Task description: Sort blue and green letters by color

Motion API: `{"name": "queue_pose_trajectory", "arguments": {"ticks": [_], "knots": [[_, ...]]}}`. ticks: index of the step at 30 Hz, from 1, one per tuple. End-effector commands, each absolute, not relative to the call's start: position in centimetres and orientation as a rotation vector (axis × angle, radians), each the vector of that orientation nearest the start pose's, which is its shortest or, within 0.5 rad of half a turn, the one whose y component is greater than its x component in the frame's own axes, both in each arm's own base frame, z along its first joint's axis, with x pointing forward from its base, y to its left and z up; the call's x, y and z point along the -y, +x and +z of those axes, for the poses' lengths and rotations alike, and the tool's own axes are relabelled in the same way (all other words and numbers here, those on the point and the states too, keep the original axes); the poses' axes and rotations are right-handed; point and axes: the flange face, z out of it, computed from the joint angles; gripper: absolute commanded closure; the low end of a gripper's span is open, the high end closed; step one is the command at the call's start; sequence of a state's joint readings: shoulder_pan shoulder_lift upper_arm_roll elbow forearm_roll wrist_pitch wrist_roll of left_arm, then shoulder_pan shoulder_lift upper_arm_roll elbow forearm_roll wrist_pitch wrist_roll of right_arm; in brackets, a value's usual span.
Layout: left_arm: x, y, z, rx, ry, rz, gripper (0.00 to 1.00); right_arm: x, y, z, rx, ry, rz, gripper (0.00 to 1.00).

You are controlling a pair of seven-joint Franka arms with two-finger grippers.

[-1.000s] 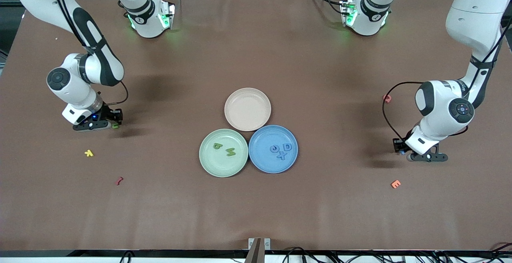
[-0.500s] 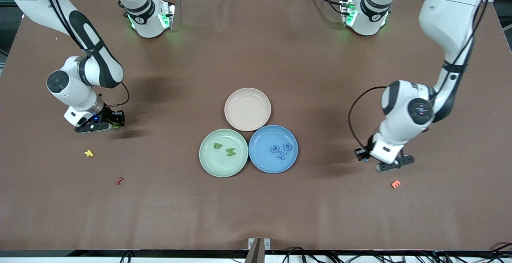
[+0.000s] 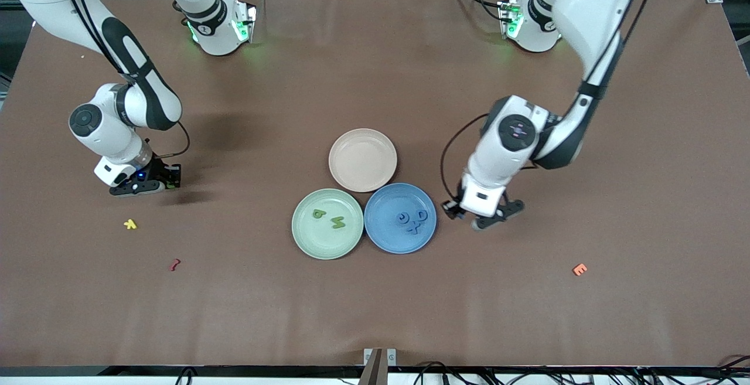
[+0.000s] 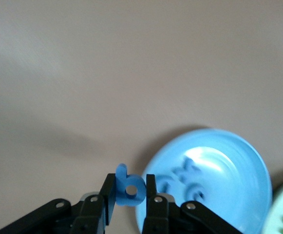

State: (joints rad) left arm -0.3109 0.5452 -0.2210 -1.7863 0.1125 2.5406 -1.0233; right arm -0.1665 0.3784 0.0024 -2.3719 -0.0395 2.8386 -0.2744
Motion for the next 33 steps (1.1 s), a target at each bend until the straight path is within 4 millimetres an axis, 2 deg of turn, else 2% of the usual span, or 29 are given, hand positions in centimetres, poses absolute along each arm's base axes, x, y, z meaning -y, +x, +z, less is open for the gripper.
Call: {"name": "queue_pose_trajectory", "arguments": {"ticks": [1, 4, 8, 12, 13, 14, 15, 16, 18, 22, 29, 31, 33], "knots": [[37.4, 57.6, 26.9, 0.757, -3.223, -0.204, 1.0, 8.5, 51.0, 17.0, 0.246, -3.154, -0.151, 0.78], [39.3, 57.1, 26.8, 0.76, -3.233, -0.202, 1.0, 8.6, 51.0, 17.0, 0.241, -3.153, -0.148, 0.88], [41.6, 56.3, 25.7, 0.751, -3.241, -0.181, 1.0, 8.2, 51.1, 17.1, 0.236, -3.153, -0.151, 1.0], [43.6, 55.4, 25.0, 0.731, -3.249, -0.172, 1.0, 7.9, 51.2, 17.5, 0.219, -3.151, -0.155, 1.0], [43.9, 55.2, 25.1, 0.727, -3.252, -0.172, 0.8, 7.7, 51.2, 17.6, 0.211, -3.151, -0.155, 1.0], [44.0, 55.1, 25.0, 0.71, -3.252, -0.175, 0.41, 7.5, 51.4, 17.9, 0.196, -3.151, -0.165, 1.0], [44.2, 54.9, 24.9, 0.695, -3.253, -0.177, 0.08, 7.3, 51.5, 18.0, 0.179, -3.151, -0.167, 1.0], [44.8, 54.4, 24.8, 0.647, -3.251, -0.192, 0.0, 6.6, 51.7, 18.3, 0.168, -3.148, -0.178, 1.0], [45.3, 53.8, 24.5, 0.555, -3.229, -0.242, 0.0, 5.1, 52.1, 18.8, 0.138, -3.137, -0.188, 1.0], [44.4, 53.7, 23.8, 0.43, -3.139, -0.273, 0.0, 2.3, 53.1, 20.0, 0.042, -3.115, -0.176, 1.0], [43.0, 54.7, 24.8, 0.419, -3.12, -0.292, 0.0, -4.7, 55.3, 22.4, -0.138, -3.06, -0.136, 1.0], [41.7, 55.5, 25.5, 0.407, -3.117, -0.305, 0.0, -6.7, 55.7, 23.0, -0.183, -3.053, -0.116, 1.0], [39.2, 56.8, 26.1, 0.352, -3.106, -0.304, 0.0, -8.9, 55.9, 23.6, -0.219, -3.05, -0.106, 1.0]]}}
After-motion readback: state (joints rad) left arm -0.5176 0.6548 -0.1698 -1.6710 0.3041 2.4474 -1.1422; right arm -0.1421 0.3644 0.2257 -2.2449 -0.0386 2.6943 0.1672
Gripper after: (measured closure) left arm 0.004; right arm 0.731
